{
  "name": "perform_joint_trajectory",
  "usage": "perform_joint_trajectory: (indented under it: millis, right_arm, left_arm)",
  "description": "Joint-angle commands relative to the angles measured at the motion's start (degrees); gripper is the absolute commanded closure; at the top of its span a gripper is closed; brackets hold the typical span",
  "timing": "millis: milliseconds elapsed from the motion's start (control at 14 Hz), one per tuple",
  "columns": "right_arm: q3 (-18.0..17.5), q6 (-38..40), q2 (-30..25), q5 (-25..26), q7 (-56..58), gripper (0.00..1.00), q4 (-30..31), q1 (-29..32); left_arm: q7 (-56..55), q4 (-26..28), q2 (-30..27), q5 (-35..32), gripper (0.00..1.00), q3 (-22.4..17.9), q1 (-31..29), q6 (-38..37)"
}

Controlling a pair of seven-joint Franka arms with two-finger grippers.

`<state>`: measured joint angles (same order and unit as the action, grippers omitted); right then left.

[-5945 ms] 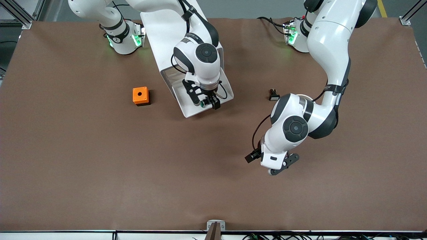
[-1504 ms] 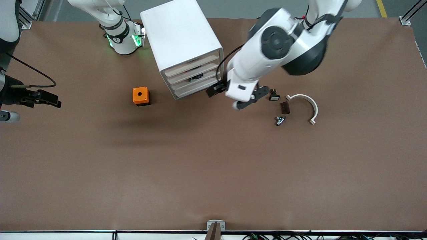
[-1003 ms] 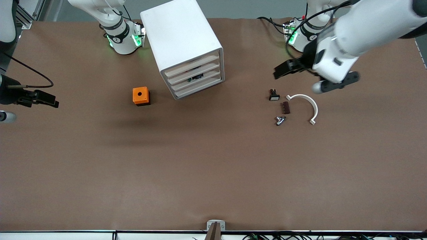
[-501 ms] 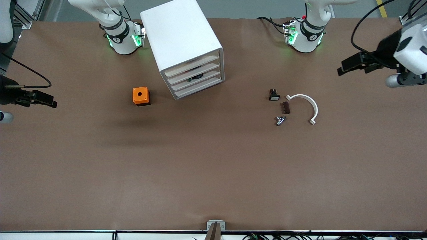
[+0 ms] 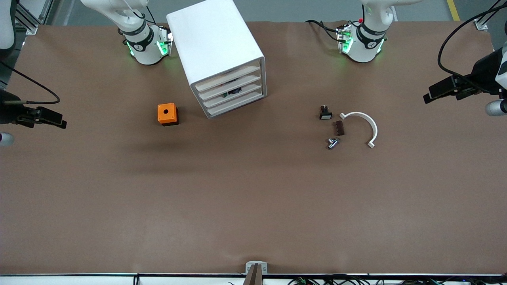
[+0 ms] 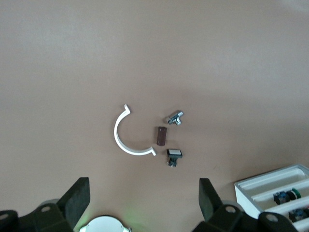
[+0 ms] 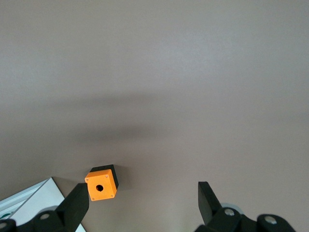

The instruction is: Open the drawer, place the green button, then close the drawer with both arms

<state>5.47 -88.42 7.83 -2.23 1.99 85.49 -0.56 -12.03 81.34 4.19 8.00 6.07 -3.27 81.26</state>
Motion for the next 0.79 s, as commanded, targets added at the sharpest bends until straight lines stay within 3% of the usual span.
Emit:
perform_joint_trajectory:
  millis: [0, 716]
  right_arm:
    - [-0.73, 0.26, 0.52, -0.15, 0.20, 0.00, -1.20, 1.27]
    - [-0.81, 0.70, 0.00, 0.73, 0.38, 0.00, 0.38, -0.58]
  left_arm:
    - [1.22, 1.10, 0.02, -1.23, 0.01, 0.61, -1.04, 3.10]
    - [4.12, 5.67, 0.64, -3.78, 0.01, -1.05, 0.89, 10.58]
